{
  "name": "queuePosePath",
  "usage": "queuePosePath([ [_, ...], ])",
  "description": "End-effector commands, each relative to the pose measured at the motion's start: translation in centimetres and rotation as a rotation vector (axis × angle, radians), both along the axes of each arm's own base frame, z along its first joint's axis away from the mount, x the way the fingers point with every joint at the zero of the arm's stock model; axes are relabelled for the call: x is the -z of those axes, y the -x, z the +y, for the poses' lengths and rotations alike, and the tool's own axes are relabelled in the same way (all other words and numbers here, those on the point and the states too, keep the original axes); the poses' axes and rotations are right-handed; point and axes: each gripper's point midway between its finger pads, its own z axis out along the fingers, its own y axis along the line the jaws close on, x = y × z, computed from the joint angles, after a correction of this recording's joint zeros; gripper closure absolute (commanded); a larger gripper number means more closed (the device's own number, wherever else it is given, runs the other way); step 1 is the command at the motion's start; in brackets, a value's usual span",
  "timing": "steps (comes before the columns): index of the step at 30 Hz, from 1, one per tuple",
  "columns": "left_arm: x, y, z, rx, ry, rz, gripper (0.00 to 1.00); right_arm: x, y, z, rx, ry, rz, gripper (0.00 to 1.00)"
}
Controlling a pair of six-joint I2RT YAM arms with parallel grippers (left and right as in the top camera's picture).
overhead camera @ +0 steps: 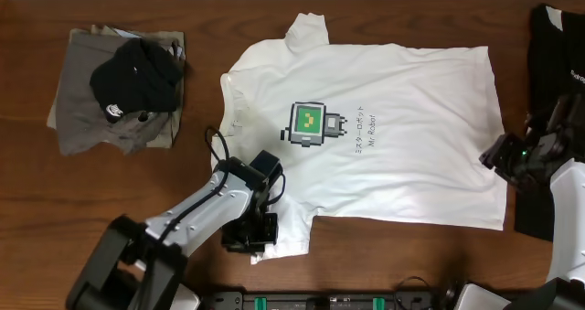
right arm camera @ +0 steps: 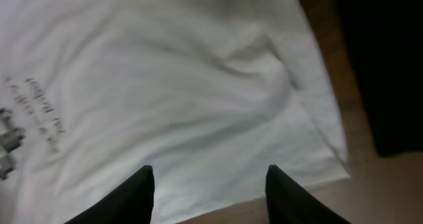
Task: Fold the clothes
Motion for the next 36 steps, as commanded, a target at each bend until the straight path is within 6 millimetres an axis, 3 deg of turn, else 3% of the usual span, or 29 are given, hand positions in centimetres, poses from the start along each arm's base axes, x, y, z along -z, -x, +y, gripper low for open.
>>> queuePosePath([
  [1,-1.4,-2.1,-0.4,0.035,0.024,-0.121,0.94,1.0,2.1,-2.7,0.126,0.07,0.087,0.44],
  [6,-2.1,-2.5,-0.6,0.038,0.051,-0.164,0.94,3.7,5.5,-4.2,0.244,0.036,0.163,0.45],
  [10,-2.5,-3.1,-1.0,0.081,0.088,-0.211,0.94,6.0,7.3,-3.8,0.313,-0.025,0.191,0.52],
  [13,-3.3,-3.7,-1.4,0.106,0.116,-0.25,0.94,7.4,7.1,-3.1,0.317,-0.066,0.162,0.57],
  [24,-6.1,-5.0,-2.3,0.109,0.172,-0.344,0.94,11.1,6.9,-2.7,0.356,-0.064,0.091,0.56],
  [32,-6.6,-4.9,-2.2,0.108,0.178,-0.357,0.94,11.2,5.8,-2.8,0.357,-0.078,0.032,0.63],
  [36,-6.6,-4.5,-2.0,0.109,0.169,-0.341,0.94,11.2,5.7,-2.8,0.356,-0.076,0.03,0.71],
])
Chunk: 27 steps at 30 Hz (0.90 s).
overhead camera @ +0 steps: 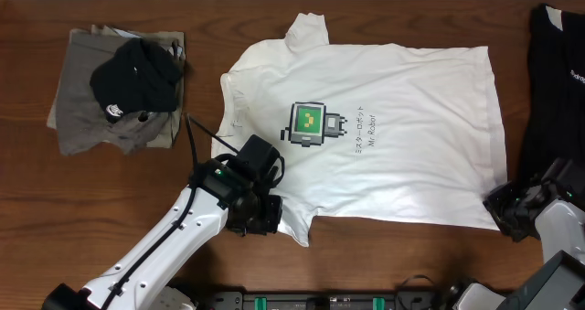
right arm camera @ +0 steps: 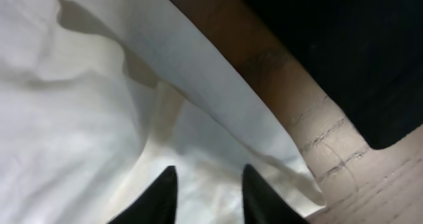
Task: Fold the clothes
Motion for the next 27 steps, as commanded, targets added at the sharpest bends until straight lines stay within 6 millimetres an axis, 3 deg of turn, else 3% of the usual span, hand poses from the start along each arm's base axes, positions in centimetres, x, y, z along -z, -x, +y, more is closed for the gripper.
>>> queuePosePath([
  [1,-0.8,-0.4,-0.2,0.017,0.006,-0.028,0.94,0.1,-0.1,0.0,0.008,-0.01,-0.008,0.72],
  [5,-0.8,-0.1,0.1,0.016,-0.003,-0.015,0.94,-0.1,-0.3,-0.1,0.007,-0.007,-0.015,0.85],
  [7,-0.8,-0.1,0.1,0.016,-0.002,-0.015,0.94,-0.1,-0.2,0.3,-0.003,-0.025,-0.01,0.84],
  [13,-0.9,-0.2,0.0,0.017,-0.001,-0.017,0.94,0.3,2.0,1.8,-0.016,-0.081,0.082,0.57],
  [19,-0.9,-0.3,0.0,0.017,0.0,-0.02,0.94,0.5,3.2,1.9,-0.012,-0.074,0.134,0.53],
  [24,-0.9,-0.5,0.0,0.016,-0.001,-0.03,0.94,1.2,3.9,1.0,0.0,-0.017,0.166,0.55],
  [27,-0.9,-0.5,0.0,0.016,-0.001,-0.03,0.94,1.6,3.5,0.7,0.019,-0.002,0.143,0.67],
])
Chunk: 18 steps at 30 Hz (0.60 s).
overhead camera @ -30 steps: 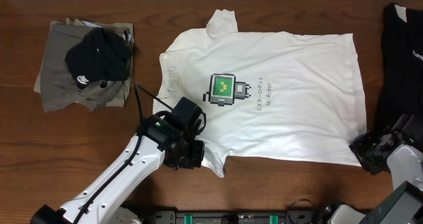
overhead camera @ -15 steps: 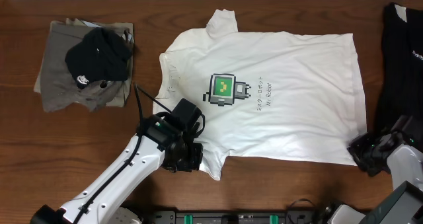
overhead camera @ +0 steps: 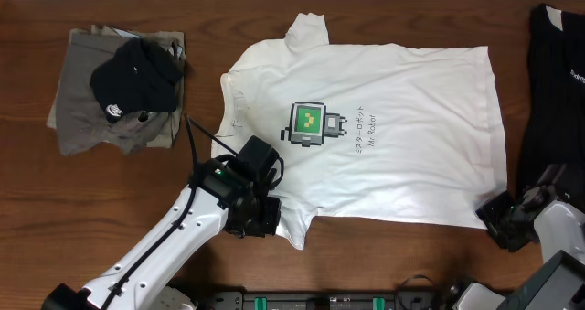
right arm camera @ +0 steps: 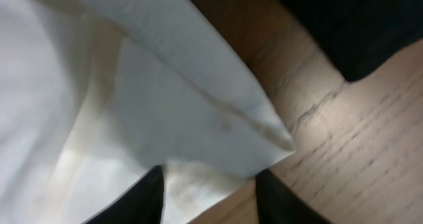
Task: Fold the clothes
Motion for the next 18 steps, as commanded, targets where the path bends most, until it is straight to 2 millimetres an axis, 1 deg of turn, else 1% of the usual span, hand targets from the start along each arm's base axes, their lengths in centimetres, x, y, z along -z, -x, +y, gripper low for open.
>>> queuePosePath([
  [1,-0.9,-0.8,-0.3,0.017,0.012,-0.044,0.94,0.5,0.3,-0.7,0.018,0.034,0.011,0.76],
  [2,-0.9,-0.9,-0.3,0.017,0.012,-0.046,0.94,0.5,0.0,-0.9,0.017,0.044,-0.002,0.82],
  [4,-1.0,-1.1,-0.1,0.016,-0.001,-0.057,0.94,0.2,-0.5,-0.8,0.011,0.031,-0.022,0.99],
  [6,-1.4,-1.4,-0.1,0.017,-0.008,-0.07,0.94,-0.6,-1.9,0.0,-0.049,-0.017,-0.088,0.99],
  [8,-1.9,-1.8,-0.1,0.017,-0.013,-0.084,0.94,-2.2,-3.7,1.5,-0.117,-0.107,-0.183,0.99],
  [9,-2.2,-1.9,-0.1,0.017,-0.013,-0.09,0.94,-3.0,-4.0,1.8,-0.118,-0.135,-0.191,0.99],
  [13,-3.0,-2.4,-0.1,0.014,-0.017,-0.109,0.94,-5.6,-3.6,1.5,-0.112,-0.142,-0.138,0.99],
  [16,-3.2,-2.8,0.8,0.008,-0.071,-0.133,0.94,-7.0,-3.2,0.6,-0.107,-0.105,-0.092,0.99],
  [18,-3.4,-3.3,1.9,-0.011,-0.12,-0.147,0.94,-7.6,-3.3,0.3,-0.106,-0.095,-0.087,0.99],
])
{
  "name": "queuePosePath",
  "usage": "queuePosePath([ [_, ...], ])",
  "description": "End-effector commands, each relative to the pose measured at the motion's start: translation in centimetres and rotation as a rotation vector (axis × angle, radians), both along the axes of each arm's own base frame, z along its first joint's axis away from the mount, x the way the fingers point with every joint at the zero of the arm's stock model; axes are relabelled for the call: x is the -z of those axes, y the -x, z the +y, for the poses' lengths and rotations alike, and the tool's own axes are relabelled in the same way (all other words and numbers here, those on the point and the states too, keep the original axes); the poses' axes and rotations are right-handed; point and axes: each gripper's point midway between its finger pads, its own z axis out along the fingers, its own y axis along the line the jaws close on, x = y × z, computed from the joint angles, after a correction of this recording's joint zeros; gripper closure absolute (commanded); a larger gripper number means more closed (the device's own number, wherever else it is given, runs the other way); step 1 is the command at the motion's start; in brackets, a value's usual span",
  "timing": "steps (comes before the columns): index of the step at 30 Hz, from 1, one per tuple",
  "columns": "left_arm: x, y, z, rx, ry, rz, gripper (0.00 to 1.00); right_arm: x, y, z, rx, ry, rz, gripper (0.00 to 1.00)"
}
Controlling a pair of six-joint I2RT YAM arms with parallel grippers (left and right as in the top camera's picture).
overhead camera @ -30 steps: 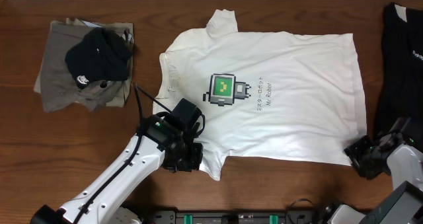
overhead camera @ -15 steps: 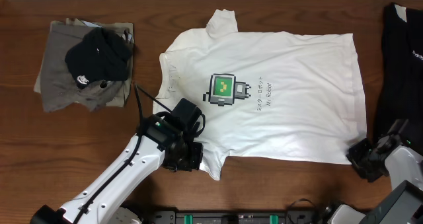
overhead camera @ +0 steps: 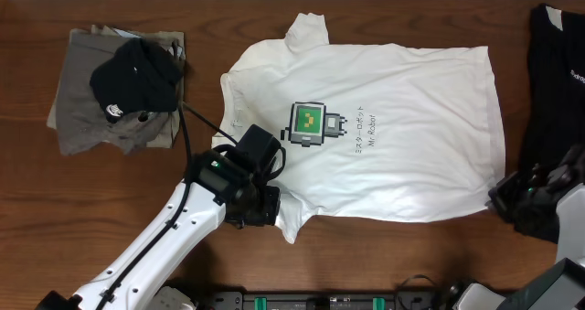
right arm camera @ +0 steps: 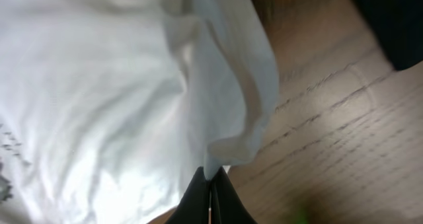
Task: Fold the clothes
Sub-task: 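Fold the left side of the shirt inward toward the center with the left gripper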
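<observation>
A white T-shirt (overhead camera: 402, 118) with a robot print lies flat on the wooden table (overhead camera: 91, 191), collar to the left and hem to the right. My left gripper (overhead camera: 265, 205) sits on the shirt's near sleeve, whose cloth is drawn in under it; its fingers are hidden beneath the wrist. My right gripper (overhead camera: 505, 198) is at the near hem corner. In the right wrist view the T-shirt (right arm camera: 99, 85) fills the left, and the right gripper (right arm camera: 210, 181) is shut on the bunched corner, raised a little off the wood.
A stack of folded grey clothes (overhead camera: 114, 118) with a black garment (overhead camera: 137, 72) on top sits at the far left. Another black garment (overhead camera: 553, 72) lies along the right edge, close to the right arm.
The right gripper's jaws, open around the hem corner before, are now shut on it, and the corner is lifted. The left gripper has moved slightly towards the collar, with the sleeve following.
At first the right gripper hung open over the hem and the left one stood on the flat near sleeve. Then the right gripper was at the hem corner, jaws astride it, while the sleeve was gathered at the left gripper. Now both hold cloth.
</observation>
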Motion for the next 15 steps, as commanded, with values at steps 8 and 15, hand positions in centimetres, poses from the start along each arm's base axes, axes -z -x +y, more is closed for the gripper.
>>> queuePosePath([
  [8,-2.6,-5.9,4.1,-0.094,-0.066,-0.191,0.94,-2.3,-3.1,-1.5,-0.018,0.05,-0.14,0.99],
  [15,-3.4,-8.6,4.4,-0.03,-0.037,-0.291,0.94,-3.4,-6.0,-1.6,0.053,0.009,-0.266,0.99],
])
